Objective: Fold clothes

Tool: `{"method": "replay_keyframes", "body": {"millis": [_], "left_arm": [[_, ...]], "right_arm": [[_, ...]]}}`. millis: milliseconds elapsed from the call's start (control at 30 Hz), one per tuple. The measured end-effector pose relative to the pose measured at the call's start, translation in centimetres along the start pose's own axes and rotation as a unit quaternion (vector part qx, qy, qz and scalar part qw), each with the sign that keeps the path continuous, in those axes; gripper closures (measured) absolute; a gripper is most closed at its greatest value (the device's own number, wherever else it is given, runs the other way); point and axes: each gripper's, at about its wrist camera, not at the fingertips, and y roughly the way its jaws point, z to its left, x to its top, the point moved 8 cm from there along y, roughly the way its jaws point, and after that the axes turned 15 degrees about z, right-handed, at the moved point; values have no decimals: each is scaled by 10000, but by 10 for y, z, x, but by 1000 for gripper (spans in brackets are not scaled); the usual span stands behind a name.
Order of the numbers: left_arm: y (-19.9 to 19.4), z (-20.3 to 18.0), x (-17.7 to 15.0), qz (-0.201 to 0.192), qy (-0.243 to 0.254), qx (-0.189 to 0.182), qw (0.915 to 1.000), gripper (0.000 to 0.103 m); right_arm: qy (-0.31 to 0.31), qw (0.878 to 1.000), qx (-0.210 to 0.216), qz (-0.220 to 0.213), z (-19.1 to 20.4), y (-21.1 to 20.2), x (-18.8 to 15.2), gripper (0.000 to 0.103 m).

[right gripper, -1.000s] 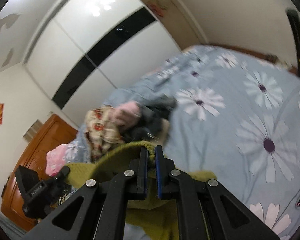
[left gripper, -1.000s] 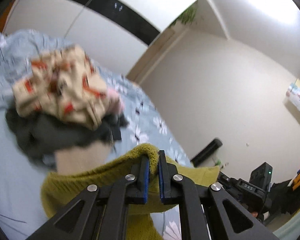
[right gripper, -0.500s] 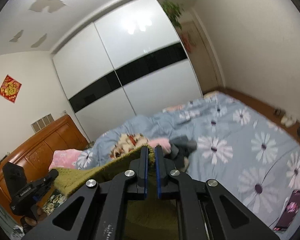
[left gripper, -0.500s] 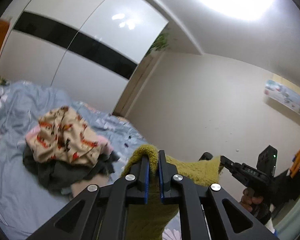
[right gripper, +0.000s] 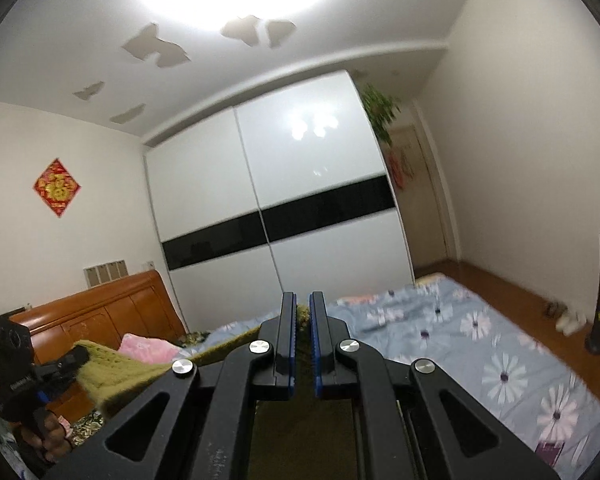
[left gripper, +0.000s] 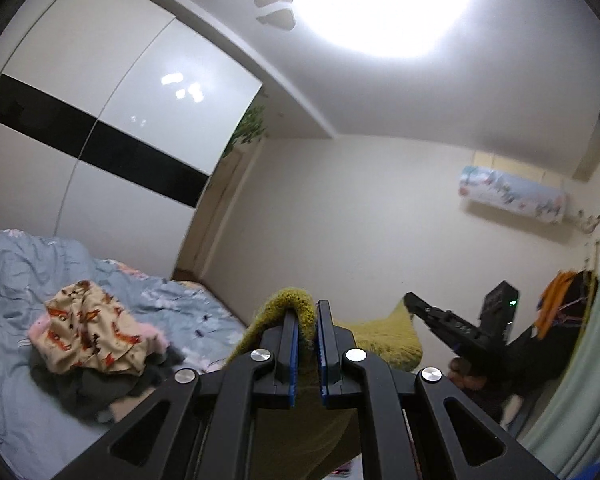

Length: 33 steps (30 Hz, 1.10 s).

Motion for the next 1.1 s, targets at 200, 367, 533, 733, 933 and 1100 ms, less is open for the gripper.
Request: {"method": "replay_keyframes", "body": {"millis": [200,367,533,733,933,1100], "left_arm": [[-16,34,10,6,-490,31,9988,95],[7,137,-34,507,-1701,473,9830,95],[40,281,-150,985,-2982,1495,9376,95],[71,382,-262,1545,-4017,2033,8795,95],[92,443,-264,1500,-4121,2166,8722,95],[113,510,-261,1485,-4339,2278,8589,95]], "right_arm": [[-421,9988,230,117,33,24,29,97],[-713,9881,169,1353,45,143,-17,97],[-438,9540,93,2964,27,281,-139,97],[41,8970,-81,4419,-11,398,-291,97],[296,8875,-104,4597,-24,459,-319,97],[442,8944,-222,4446,-37,516,-312,97]]}}
